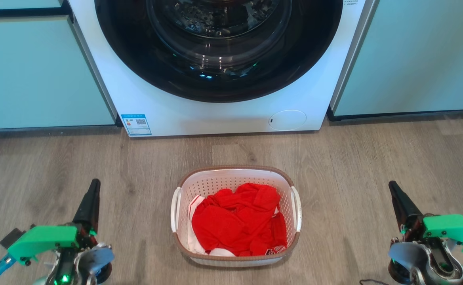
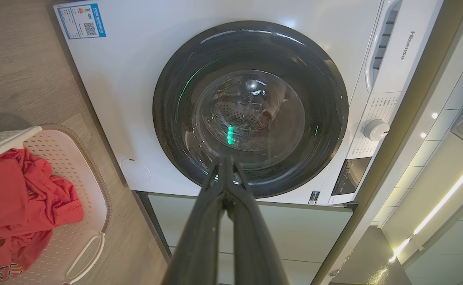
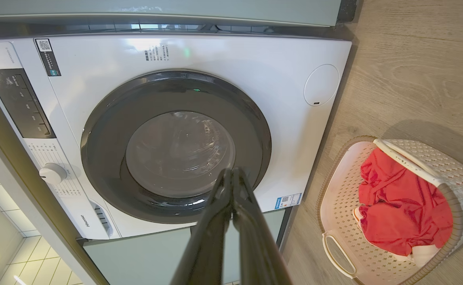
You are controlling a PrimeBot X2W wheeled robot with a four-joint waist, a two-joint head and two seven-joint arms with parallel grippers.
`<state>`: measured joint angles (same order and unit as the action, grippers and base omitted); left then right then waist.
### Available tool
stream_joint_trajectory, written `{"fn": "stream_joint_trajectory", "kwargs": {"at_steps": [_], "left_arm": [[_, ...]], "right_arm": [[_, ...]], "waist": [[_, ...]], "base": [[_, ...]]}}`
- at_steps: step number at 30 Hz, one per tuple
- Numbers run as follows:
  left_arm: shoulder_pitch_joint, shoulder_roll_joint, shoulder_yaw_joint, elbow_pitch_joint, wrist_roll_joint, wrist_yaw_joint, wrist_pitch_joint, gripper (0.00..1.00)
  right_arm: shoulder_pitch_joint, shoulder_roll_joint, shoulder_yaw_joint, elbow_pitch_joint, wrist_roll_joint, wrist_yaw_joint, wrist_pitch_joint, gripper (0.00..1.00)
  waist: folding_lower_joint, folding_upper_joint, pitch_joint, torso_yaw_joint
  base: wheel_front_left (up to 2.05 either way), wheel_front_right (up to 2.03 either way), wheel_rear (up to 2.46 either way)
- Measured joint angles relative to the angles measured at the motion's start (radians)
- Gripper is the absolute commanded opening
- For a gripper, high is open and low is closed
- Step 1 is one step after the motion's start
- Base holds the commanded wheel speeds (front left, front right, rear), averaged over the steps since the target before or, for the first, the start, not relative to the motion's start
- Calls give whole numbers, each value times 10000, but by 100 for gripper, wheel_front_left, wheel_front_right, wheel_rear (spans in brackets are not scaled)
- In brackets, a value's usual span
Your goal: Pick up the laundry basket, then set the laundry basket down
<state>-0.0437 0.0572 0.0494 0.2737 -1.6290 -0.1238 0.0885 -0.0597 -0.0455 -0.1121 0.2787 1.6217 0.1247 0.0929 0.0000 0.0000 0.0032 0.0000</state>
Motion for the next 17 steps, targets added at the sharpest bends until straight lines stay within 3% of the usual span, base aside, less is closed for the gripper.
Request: {"fn": "stream_joint_trajectory", "kwargs": {"at_steps": [17], "left_arm": [[-3,-8,63,0,13,-2,42,0]], "right_arm": [[0,2,-73,0,0,0,25,0]], "waist": [[0,0,0,0]], "base": [[0,0,0]]}}
